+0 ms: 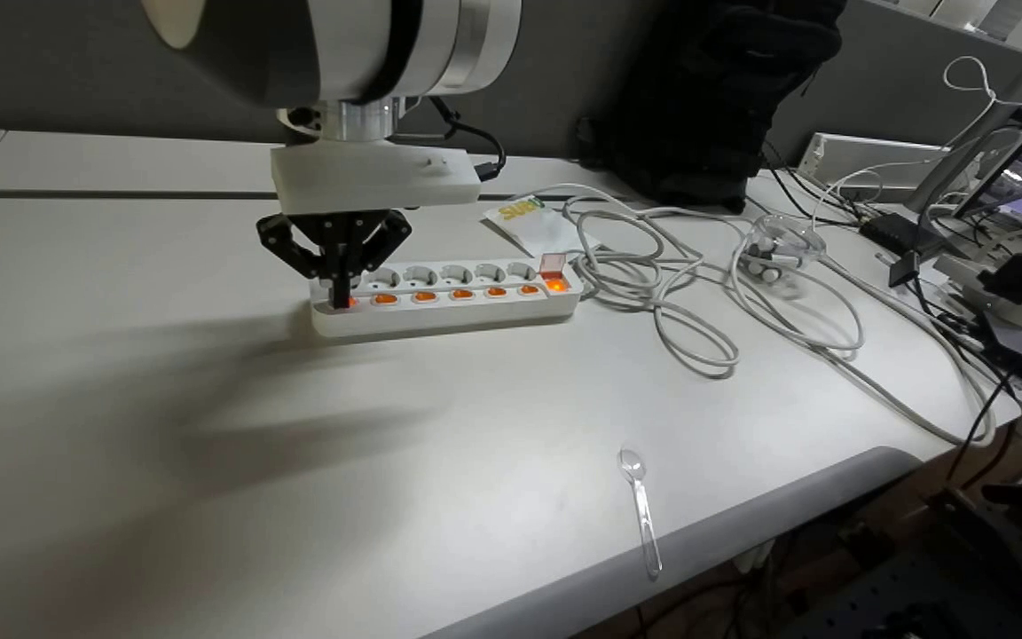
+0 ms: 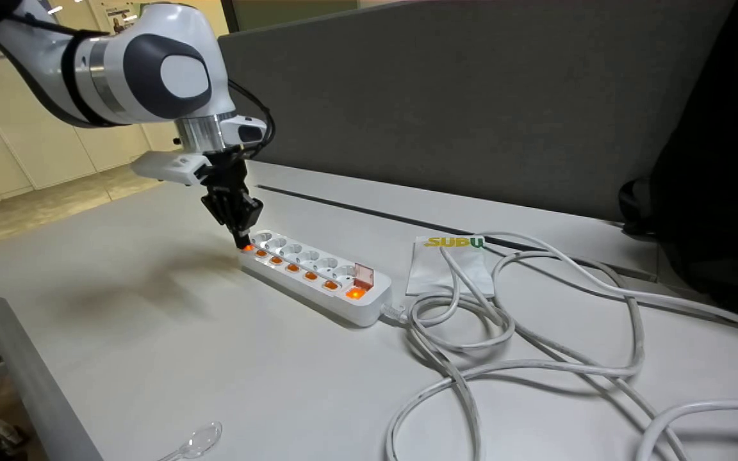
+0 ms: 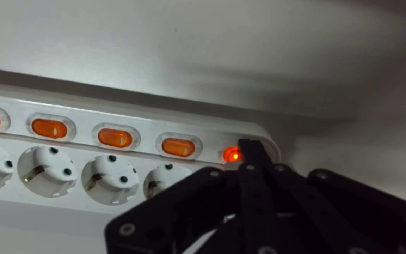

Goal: Turn off the first switch from the left

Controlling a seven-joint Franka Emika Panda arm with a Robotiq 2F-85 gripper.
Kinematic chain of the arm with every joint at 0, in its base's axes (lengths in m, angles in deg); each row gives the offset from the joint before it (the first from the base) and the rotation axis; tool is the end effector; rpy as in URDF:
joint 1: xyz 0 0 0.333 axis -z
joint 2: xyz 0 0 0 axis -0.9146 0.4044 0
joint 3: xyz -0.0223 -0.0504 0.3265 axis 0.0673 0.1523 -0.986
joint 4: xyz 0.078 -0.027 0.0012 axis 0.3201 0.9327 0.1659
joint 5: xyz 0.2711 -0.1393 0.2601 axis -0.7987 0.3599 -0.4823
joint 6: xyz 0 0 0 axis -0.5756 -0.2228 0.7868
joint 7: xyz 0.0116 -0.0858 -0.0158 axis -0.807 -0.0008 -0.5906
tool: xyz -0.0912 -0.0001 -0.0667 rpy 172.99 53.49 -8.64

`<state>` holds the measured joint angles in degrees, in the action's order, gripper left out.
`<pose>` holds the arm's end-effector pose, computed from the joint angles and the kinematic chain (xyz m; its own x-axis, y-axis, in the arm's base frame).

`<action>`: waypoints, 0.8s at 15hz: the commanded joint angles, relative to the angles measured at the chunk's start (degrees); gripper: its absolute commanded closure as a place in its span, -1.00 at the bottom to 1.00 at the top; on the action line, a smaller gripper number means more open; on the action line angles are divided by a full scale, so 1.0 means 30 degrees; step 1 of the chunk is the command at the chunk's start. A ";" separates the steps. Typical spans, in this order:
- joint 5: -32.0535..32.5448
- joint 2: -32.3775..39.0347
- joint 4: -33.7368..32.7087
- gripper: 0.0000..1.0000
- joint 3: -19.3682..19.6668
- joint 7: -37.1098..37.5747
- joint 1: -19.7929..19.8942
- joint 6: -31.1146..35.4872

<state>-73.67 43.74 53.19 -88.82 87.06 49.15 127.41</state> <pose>0.5766 0.2173 0.1557 0.9946 0.1039 -0.0011 0.1038 -0.9943 -0.0258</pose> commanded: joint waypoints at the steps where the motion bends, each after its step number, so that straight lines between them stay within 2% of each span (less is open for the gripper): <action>1: 0.0194 -0.0649 0.0627 1.00 0.0521 0.1223 -0.0435 0.0214; 5: 0.0322 -0.1018 0.1031 1.00 0.0889 0.1745 -0.0670 0.0229; 12: 0.0111 -0.0978 0.1279 1.00 0.0749 0.1426 -0.0394 0.0469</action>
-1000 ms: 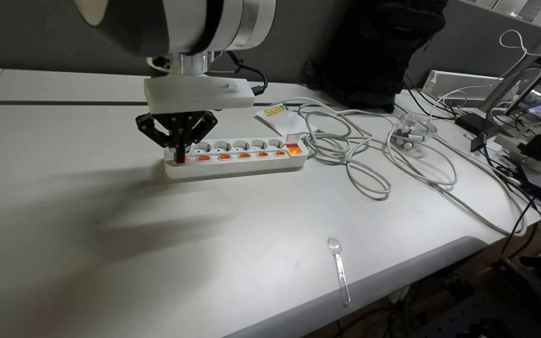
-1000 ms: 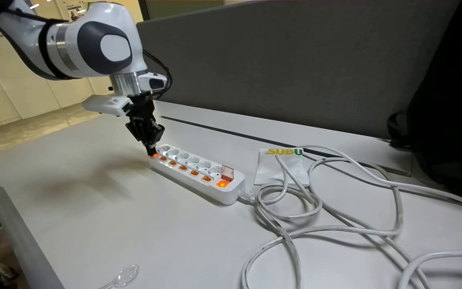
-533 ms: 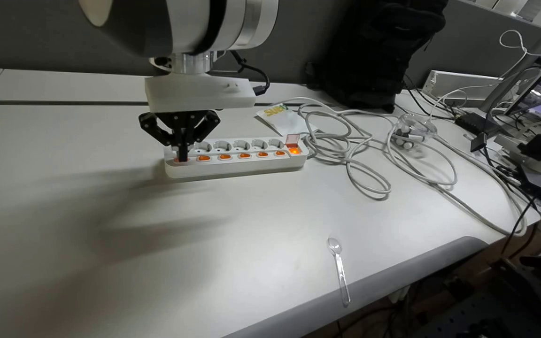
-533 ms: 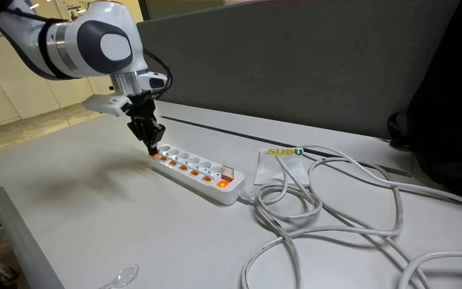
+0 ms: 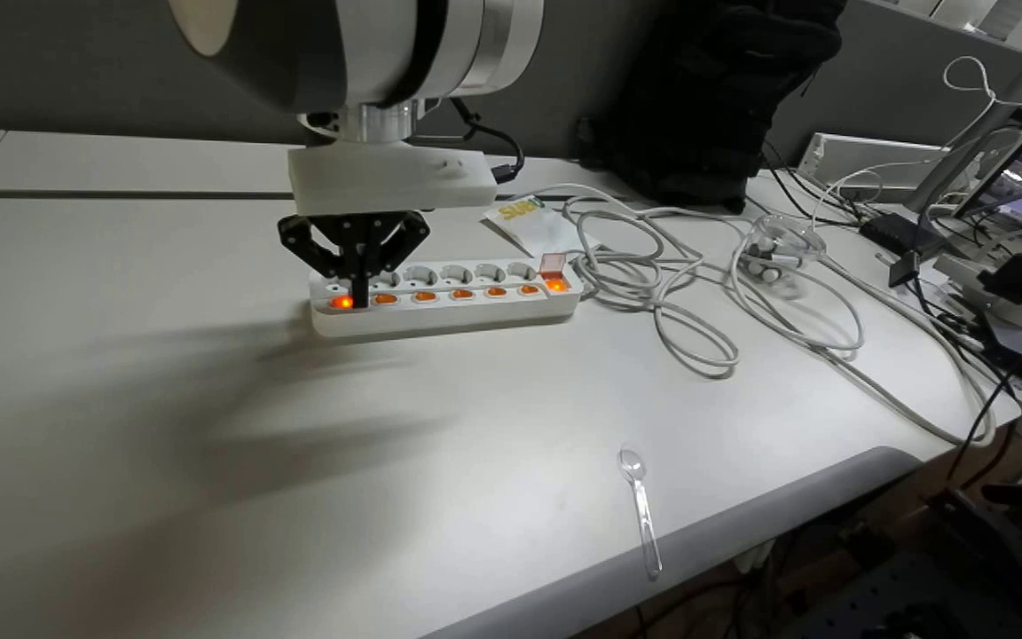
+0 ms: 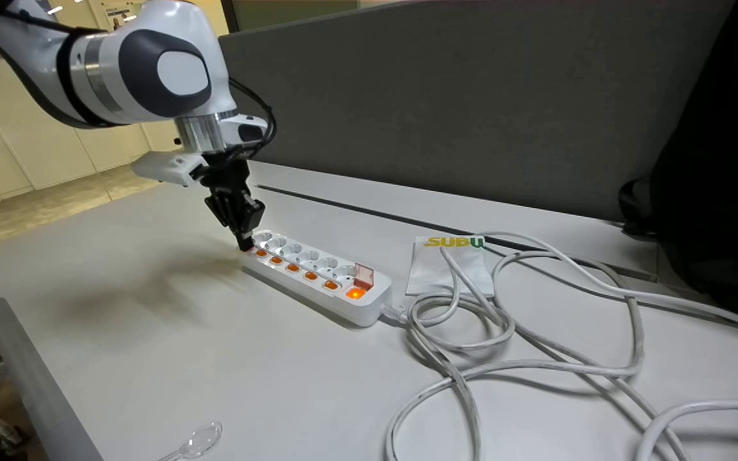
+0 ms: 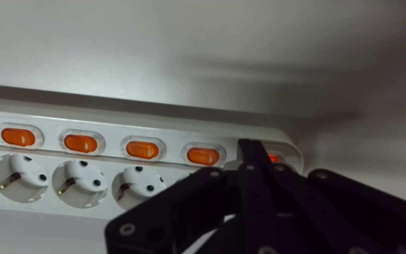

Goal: Turn off the first switch from the left

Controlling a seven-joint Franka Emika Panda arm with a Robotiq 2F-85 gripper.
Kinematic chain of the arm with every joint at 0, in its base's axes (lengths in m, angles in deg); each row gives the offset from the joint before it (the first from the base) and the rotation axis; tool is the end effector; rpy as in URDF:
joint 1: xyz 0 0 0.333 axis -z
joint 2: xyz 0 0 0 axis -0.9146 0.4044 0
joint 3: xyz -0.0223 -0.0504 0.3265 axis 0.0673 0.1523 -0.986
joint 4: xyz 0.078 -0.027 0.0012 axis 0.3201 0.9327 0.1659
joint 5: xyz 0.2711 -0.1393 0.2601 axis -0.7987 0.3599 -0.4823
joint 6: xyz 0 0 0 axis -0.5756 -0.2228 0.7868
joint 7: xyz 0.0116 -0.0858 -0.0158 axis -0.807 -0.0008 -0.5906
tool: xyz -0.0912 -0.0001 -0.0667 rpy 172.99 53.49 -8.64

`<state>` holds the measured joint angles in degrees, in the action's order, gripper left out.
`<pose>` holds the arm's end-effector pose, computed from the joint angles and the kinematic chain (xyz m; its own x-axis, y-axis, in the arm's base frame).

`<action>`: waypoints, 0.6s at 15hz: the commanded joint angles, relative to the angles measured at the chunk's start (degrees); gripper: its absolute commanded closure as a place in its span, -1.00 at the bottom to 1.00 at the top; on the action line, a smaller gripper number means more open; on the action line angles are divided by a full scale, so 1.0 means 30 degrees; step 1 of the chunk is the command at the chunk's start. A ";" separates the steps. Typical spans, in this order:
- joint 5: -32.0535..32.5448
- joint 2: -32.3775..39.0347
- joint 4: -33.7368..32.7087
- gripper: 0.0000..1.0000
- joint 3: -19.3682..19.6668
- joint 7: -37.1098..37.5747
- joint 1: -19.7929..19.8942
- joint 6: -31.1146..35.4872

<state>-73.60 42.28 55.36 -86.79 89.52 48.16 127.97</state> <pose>0.5709 0.2039 0.1580 0.9987 0.0507 0.0005 0.0507 -0.9987 -0.0048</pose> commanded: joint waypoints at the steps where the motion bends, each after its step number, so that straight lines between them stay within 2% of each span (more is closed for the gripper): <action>1: 0.0095 -0.0486 0.0560 1.00 0.0077 0.0602 -0.0072 0.0323; 9: 0.0113 -0.0198 0.0480 1.00 0.0110 0.0568 -0.0052 0.0470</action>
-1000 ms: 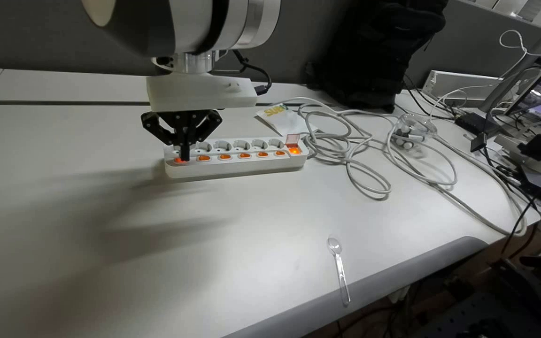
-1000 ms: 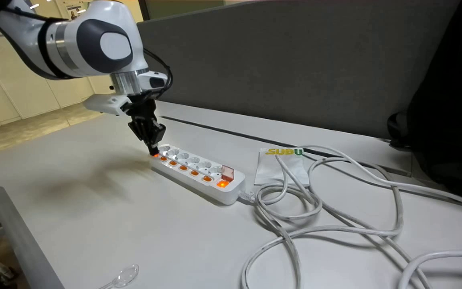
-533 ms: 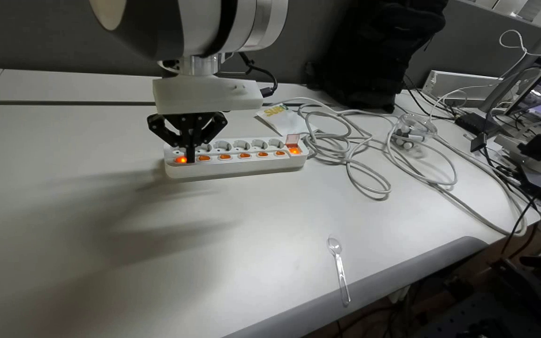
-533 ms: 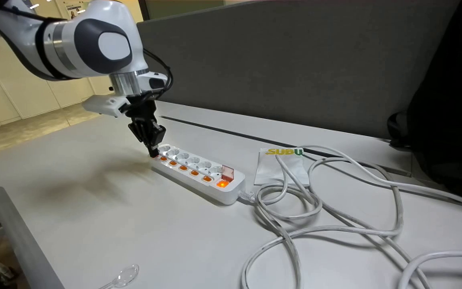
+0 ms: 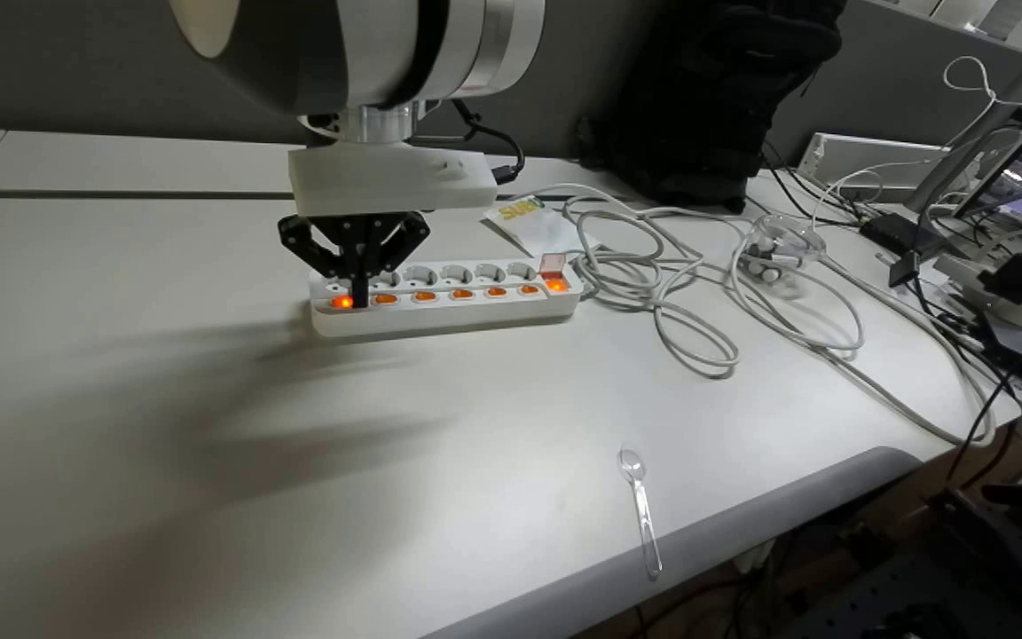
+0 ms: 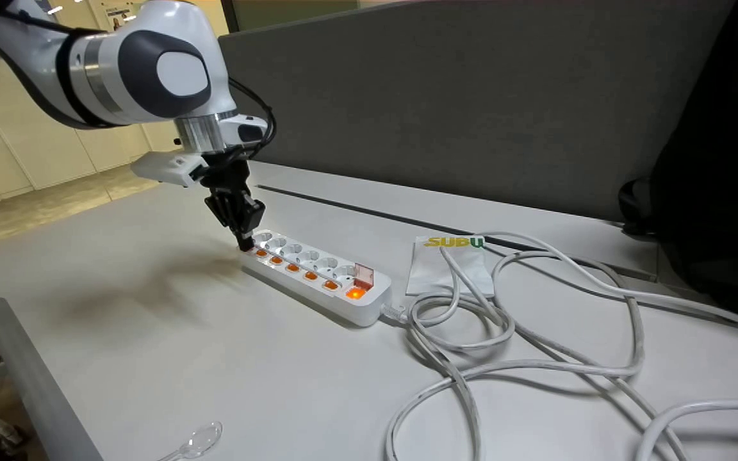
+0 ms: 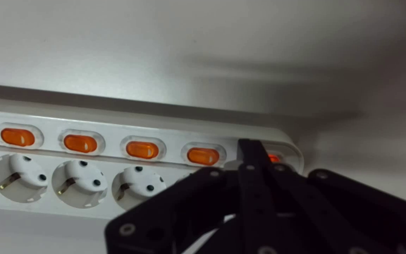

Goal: Turn off the first switch from the left

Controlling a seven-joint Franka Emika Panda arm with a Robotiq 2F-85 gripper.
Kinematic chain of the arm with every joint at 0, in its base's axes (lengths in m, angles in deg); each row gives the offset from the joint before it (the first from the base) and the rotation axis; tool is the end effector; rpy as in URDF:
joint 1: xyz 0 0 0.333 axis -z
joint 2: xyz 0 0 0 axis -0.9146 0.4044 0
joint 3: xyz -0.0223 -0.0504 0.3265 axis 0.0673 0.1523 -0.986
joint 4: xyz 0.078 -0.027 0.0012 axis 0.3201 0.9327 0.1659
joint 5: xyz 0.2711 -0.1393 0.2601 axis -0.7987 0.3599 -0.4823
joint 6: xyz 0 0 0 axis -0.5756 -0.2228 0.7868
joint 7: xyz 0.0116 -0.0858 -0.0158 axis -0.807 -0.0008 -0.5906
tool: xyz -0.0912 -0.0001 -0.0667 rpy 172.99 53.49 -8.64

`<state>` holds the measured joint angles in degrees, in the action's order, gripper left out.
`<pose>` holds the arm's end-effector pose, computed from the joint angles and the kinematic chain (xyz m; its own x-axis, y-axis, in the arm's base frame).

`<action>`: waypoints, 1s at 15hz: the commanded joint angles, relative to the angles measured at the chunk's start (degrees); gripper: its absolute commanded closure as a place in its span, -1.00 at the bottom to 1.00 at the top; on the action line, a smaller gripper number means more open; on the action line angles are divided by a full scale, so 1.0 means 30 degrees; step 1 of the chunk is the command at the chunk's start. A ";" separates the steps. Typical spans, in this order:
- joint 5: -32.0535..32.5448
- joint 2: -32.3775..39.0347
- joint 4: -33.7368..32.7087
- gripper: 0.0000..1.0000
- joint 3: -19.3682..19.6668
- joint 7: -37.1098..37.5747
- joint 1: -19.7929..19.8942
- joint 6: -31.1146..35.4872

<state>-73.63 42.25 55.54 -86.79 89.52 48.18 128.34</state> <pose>0.5705 0.2035 0.1577 0.9987 0.0499 0.0040 0.0499 -0.9987 -0.0062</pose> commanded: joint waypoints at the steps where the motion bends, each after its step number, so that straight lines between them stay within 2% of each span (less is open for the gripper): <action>1: 0.0149 -0.0106 0.0396 1.00 0.0127 0.0582 -0.0083 0.0381; 10: 0.0194 0.0846 0.0107 1.00 0.0307 0.0462 0.0014 0.0707; 15: -0.0787 0.0795 0.0183 1.00 -0.0694 -0.0750 0.0994 0.0463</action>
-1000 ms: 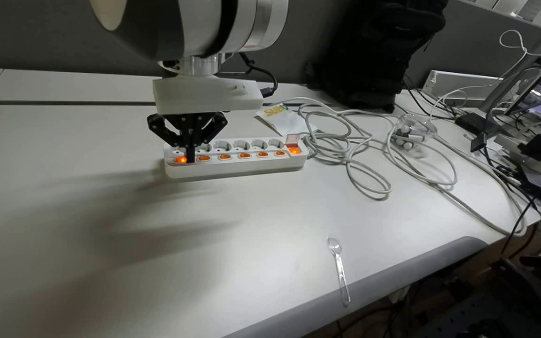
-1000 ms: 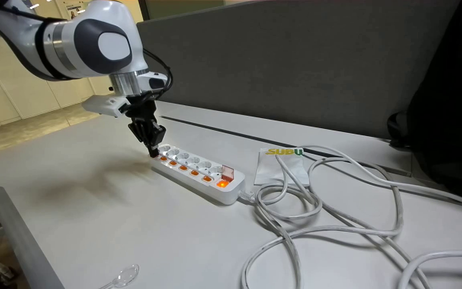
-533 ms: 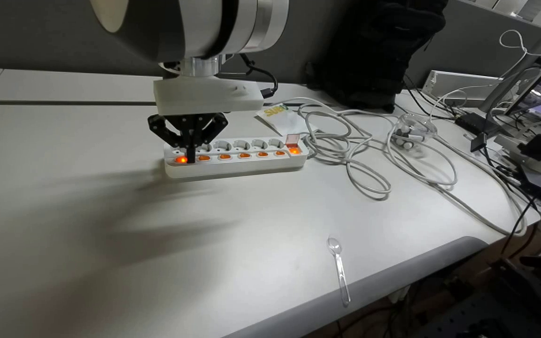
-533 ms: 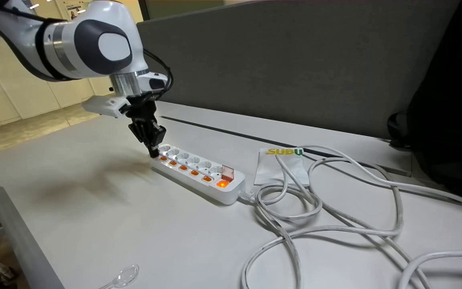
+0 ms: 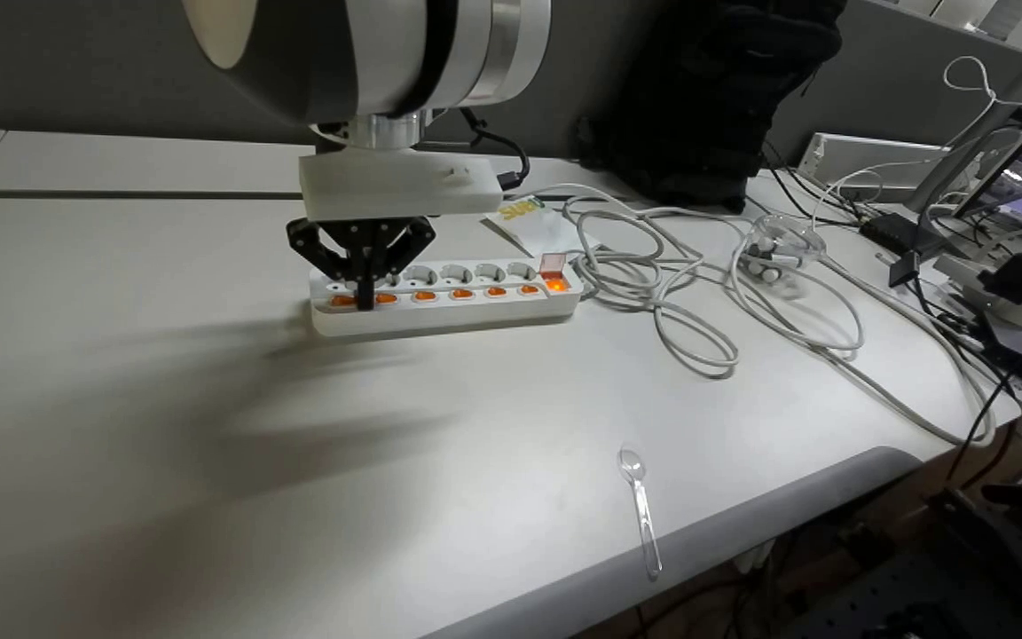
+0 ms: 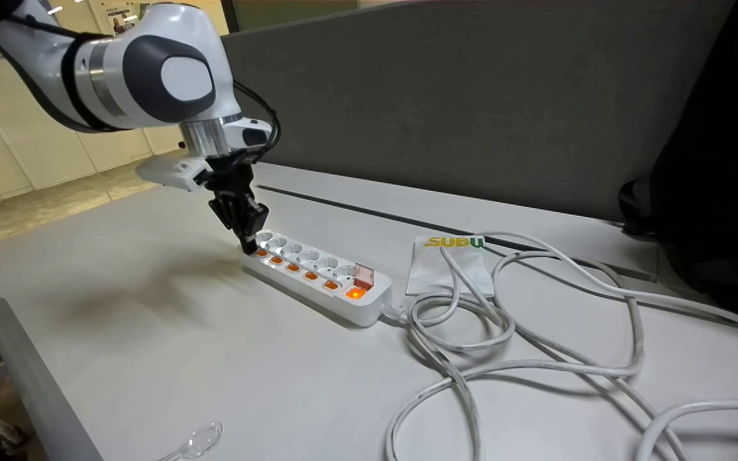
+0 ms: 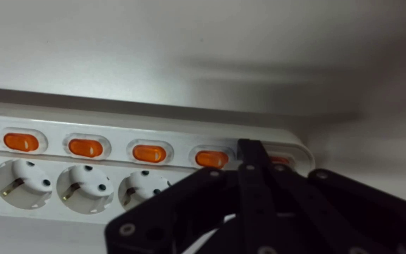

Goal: Turn off the first switch from the left

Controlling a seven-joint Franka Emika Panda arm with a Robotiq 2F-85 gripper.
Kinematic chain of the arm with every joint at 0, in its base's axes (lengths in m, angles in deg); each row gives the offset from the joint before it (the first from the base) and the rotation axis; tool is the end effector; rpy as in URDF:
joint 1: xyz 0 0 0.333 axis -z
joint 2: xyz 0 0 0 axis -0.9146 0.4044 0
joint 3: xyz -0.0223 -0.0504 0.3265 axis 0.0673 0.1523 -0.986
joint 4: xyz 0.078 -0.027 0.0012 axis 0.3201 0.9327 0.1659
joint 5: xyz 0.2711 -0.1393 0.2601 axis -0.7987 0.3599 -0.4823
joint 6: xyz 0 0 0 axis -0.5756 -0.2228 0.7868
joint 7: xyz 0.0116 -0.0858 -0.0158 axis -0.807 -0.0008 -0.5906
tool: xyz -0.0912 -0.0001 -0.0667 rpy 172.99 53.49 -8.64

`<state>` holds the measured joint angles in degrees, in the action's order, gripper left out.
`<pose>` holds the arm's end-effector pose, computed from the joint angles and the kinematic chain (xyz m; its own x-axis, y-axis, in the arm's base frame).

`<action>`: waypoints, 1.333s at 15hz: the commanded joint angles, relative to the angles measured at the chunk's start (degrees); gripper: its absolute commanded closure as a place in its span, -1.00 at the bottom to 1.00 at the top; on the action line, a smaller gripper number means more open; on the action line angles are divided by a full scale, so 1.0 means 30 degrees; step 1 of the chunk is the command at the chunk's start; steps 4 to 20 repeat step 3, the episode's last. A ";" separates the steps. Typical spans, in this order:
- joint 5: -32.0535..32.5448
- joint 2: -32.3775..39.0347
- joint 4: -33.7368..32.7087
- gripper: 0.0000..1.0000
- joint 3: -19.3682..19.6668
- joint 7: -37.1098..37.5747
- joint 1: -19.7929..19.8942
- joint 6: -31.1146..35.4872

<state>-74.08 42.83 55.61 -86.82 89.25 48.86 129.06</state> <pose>0.5720 0.1967 0.1523 0.9993 0.0363 0.0038 0.0363 -0.9993 -0.0109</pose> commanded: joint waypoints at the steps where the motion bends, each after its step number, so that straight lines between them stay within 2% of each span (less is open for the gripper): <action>1: -0.0802 0.0565 0.0208 1.00 -0.0814 -0.0849 0.0934 0.0238; 3: -0.1444 0.0492 0.0378 1.00 -0.1349 -0.1695 0.1566 -0.0003; 20: -0.1444 0.0492 0.0378 1.00 -0.1349 -0.1695 0.1566 -0.0003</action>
